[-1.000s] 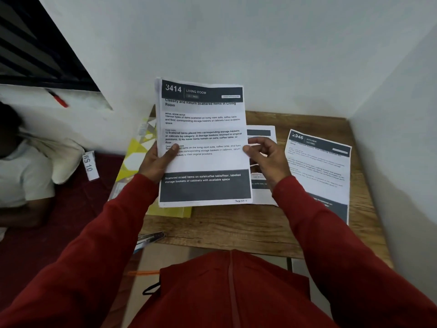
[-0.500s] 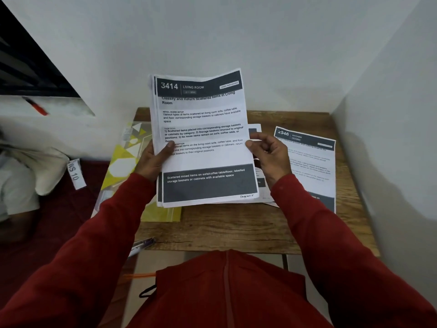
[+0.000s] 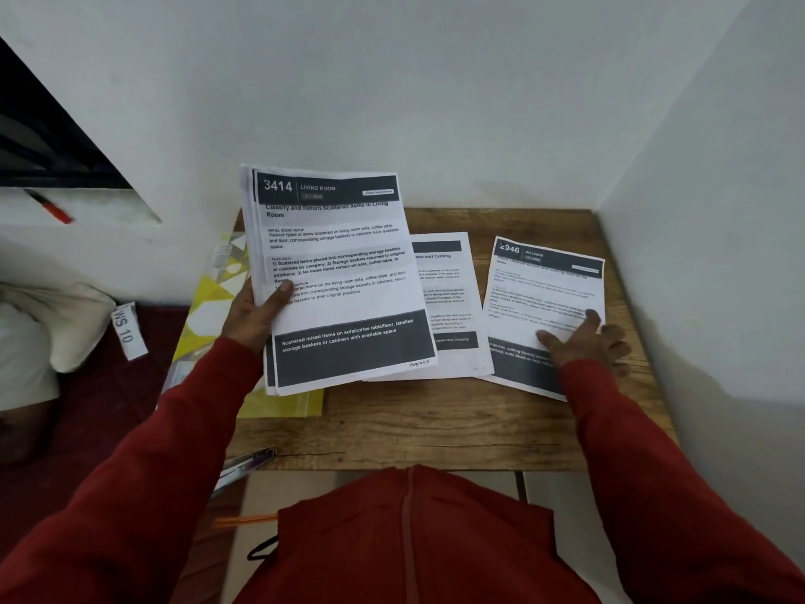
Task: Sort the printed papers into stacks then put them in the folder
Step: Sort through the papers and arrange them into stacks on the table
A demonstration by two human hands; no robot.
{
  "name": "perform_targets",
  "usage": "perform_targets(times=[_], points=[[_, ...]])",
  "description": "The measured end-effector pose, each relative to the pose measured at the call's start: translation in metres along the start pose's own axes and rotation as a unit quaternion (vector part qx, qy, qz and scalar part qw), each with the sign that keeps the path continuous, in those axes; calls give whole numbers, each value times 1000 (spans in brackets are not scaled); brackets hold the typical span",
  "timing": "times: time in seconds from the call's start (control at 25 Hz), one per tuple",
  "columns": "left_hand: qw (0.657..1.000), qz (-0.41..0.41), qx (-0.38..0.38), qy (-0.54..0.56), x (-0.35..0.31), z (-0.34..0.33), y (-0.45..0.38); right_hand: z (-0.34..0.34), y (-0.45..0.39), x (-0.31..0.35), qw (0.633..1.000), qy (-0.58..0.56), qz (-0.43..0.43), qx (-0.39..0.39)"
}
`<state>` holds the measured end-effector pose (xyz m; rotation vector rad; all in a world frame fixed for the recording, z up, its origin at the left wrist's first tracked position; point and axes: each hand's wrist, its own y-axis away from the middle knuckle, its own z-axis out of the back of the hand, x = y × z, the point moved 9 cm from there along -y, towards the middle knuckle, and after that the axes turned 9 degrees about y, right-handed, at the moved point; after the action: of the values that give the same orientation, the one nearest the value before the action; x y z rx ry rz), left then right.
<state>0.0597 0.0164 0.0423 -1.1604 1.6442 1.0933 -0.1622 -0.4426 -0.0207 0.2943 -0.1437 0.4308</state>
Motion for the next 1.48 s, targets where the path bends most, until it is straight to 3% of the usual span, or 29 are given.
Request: perform_targets(times=[0.12,0.24,0.4,0.64,0.72,0.84,1.04,1.12,1.2,1.28,1.48], points=[[1000,5,0,1,4,-4,3,-6,-13,-16,1000,-9,-16,21],[1000,19,5,-5,8,-12,5,-4,-25,-20,995,-100,-30,-1],[1000,19,3,-8,9,-12,4,20,-19,-25,972,-227,8,-62],[1000,17,-5,-2,12,0,2,120,6,13,943,-232,85,-223],[1000,20,-6,1,13,4,3,132,10,33,927,-305,103,-193],[1000,15,-16,2,12,14,6,100,18,74,909,-399,116,-39],[998,8,-61,9,5,49,21,14,35,117,925,-353,117,74],[997,6,-70,12,1,61,27,-12,36,124,946,-288,127,82],[997,1,-78,14,-2,73,31,-30,37,129,981,-127,137,55],[996,-2,-87,13,-2,83,34,-38,40,132,991,-10,129,31],[996,6,-83,28,6,84,31,-46,35,142,991,-75,82,71]])
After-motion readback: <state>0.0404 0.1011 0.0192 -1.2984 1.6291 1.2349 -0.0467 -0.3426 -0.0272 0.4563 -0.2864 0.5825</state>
